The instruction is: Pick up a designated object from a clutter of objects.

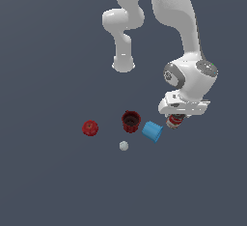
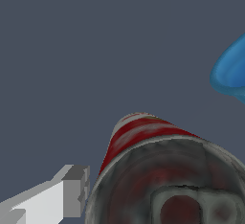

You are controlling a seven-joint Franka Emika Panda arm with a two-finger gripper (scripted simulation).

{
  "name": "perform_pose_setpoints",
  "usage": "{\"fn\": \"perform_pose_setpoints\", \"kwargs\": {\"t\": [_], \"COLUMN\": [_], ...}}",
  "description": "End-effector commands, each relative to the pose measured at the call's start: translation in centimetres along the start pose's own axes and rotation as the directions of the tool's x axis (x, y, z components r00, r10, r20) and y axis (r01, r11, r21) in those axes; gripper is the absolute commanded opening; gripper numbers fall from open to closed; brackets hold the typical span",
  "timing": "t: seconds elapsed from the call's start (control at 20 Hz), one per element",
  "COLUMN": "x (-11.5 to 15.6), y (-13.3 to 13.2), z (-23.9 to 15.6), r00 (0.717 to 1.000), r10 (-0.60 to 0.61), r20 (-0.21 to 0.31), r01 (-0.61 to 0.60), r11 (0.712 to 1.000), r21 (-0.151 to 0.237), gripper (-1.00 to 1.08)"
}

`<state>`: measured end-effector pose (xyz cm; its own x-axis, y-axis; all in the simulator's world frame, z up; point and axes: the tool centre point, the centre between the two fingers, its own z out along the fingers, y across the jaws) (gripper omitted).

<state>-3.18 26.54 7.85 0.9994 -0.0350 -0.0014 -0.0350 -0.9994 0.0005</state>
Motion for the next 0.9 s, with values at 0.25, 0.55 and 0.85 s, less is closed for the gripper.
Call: {"fn": "perform_pose_setpoints", "kwargs": {"t": [0.25, 0.55, 0.85], "x": [0.1, 0.0, 0.1], "y": [0.0, -0.1, 1.2], "z": [0.1, 0.0, -0.9], "r00": [1.000, 1.000, 1.000], "r10": [0.000, -0.001, -0.001], "r20": [-0.001, -0.002, -0.002], "r01": [0.000, 0.001, 0.001], "r11": [1.000, 1.000, 1.000], "r21": [0.000, 0.001, 0.001], "gripper": [-1.00, -1.00, -1.00]}}
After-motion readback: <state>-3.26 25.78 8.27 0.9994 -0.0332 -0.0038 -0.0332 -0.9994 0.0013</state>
